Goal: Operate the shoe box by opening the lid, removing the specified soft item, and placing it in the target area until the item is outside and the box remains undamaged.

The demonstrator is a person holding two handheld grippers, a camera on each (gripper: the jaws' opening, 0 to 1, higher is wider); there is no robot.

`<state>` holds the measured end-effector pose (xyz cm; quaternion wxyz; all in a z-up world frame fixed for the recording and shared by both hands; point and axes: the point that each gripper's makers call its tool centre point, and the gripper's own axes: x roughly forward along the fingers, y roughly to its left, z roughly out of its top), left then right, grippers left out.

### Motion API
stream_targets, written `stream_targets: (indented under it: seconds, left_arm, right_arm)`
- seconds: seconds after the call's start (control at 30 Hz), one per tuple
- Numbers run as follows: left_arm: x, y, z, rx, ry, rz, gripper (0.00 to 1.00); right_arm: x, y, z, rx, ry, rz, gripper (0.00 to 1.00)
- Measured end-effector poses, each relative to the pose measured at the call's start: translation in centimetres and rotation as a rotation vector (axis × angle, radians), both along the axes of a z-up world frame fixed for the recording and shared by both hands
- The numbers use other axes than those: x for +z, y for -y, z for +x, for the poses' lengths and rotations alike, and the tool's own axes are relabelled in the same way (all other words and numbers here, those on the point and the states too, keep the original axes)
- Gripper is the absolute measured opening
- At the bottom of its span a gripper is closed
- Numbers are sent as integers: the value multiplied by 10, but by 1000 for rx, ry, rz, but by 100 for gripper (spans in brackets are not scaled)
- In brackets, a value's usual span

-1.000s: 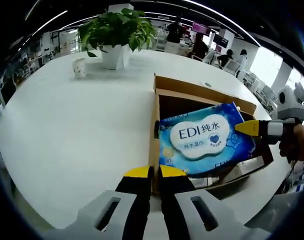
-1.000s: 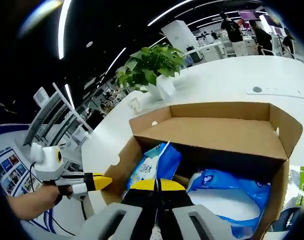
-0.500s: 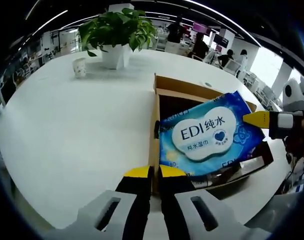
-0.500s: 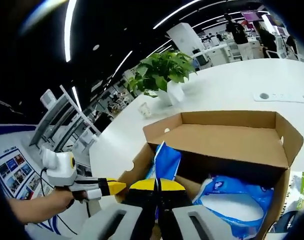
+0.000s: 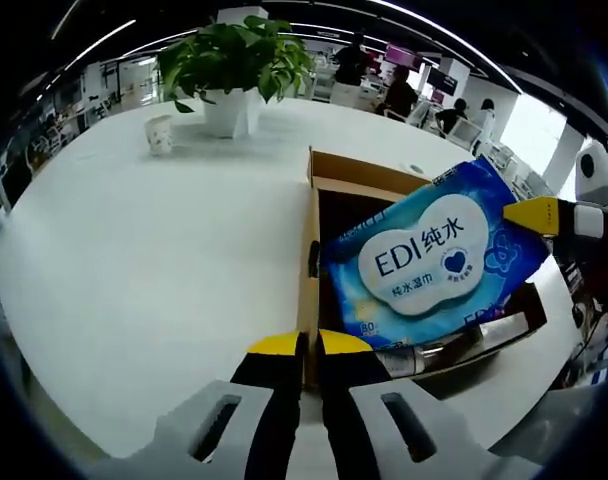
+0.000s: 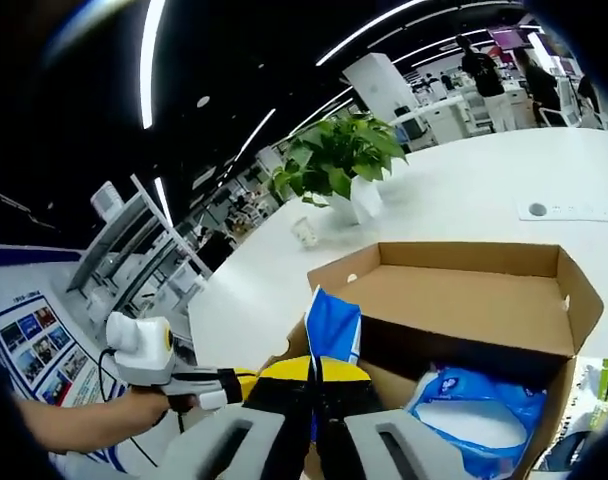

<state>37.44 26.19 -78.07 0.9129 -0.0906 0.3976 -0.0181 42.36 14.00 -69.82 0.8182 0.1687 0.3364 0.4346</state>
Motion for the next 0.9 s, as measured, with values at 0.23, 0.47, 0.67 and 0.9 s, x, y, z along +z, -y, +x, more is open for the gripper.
stream_targets:
  seconds: [0.23,0.47,0.67,0.9]
  left_arm:
    - [0,1,0,1,-5,3,2]
    - [1,1,-1,8,-15,8,2]
    - [0,1,-1,9,-20,12,2]
    - [0,1,-1,6,-26,28,1]
  right_arm:
    - [12,1,-1,10,13,9,0]
    - [18,7,-2,12,23,9,0]
    - [23,12,-3,5,24,15,0]
    - [32,16,-4,-5,27,34,0]
